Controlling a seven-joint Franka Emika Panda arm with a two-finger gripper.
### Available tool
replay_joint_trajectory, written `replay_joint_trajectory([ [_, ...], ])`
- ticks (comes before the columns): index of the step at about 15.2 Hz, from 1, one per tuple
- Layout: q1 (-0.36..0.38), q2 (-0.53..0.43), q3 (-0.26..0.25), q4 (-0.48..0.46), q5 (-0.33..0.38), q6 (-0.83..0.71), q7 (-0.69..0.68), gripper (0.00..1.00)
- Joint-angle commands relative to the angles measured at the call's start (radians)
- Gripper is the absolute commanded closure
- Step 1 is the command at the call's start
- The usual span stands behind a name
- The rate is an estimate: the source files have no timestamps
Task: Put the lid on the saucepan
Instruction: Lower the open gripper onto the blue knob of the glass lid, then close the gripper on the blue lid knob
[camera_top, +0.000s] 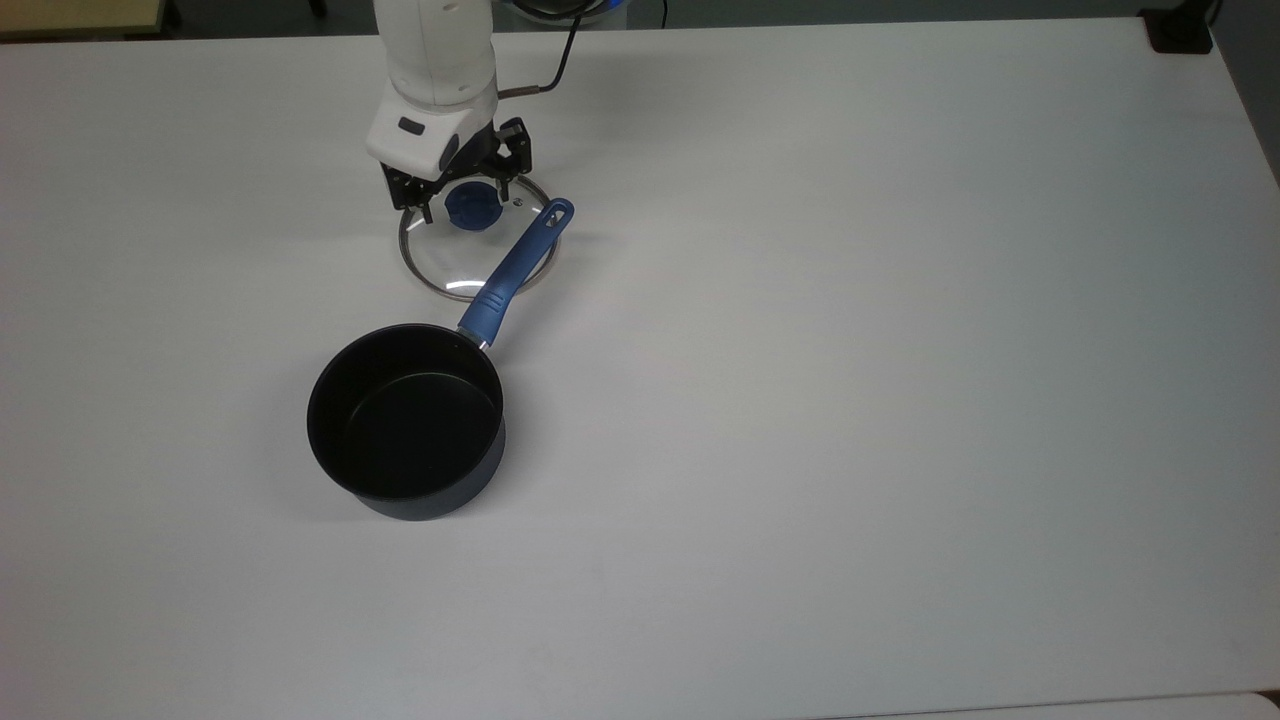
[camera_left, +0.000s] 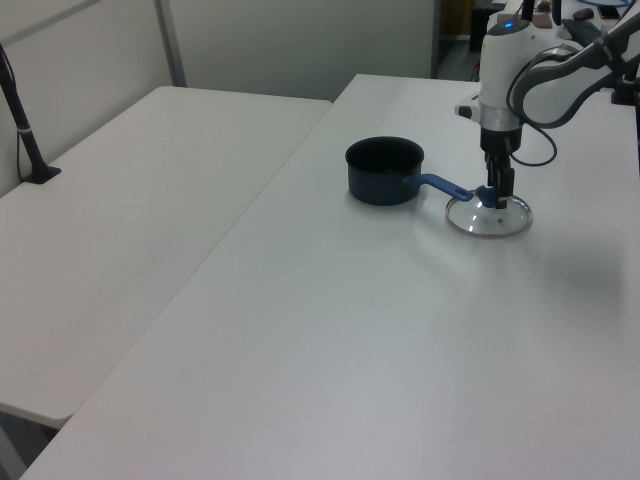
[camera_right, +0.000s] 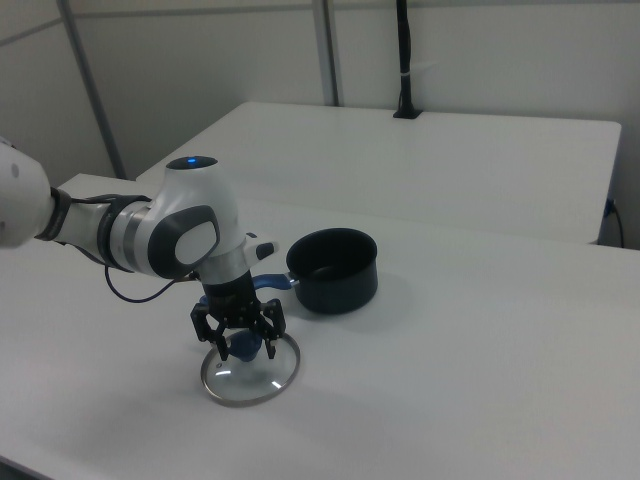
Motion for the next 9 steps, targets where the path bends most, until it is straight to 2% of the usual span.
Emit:
replay_joint_trajectory([
  [1,-0.006,-0.006,-0.003,-0.003,0.04,0.02,0.036,0.43],
  [2,-0.008,-0.007,-0.003,-0.003,0.043,0.02,0.036,0.54],
  [4,-0.015,-0.009,-0.003,-0.001,0.045,0.018,0.036,0.64],
  [7,-0.015,-0.007,-0.003,-0.001,0.045,0.014,0.036,0.71],
  [9,-0.018,-0.015,-0.003,0.0,0.045,-0.003,0.036,0.71],
])
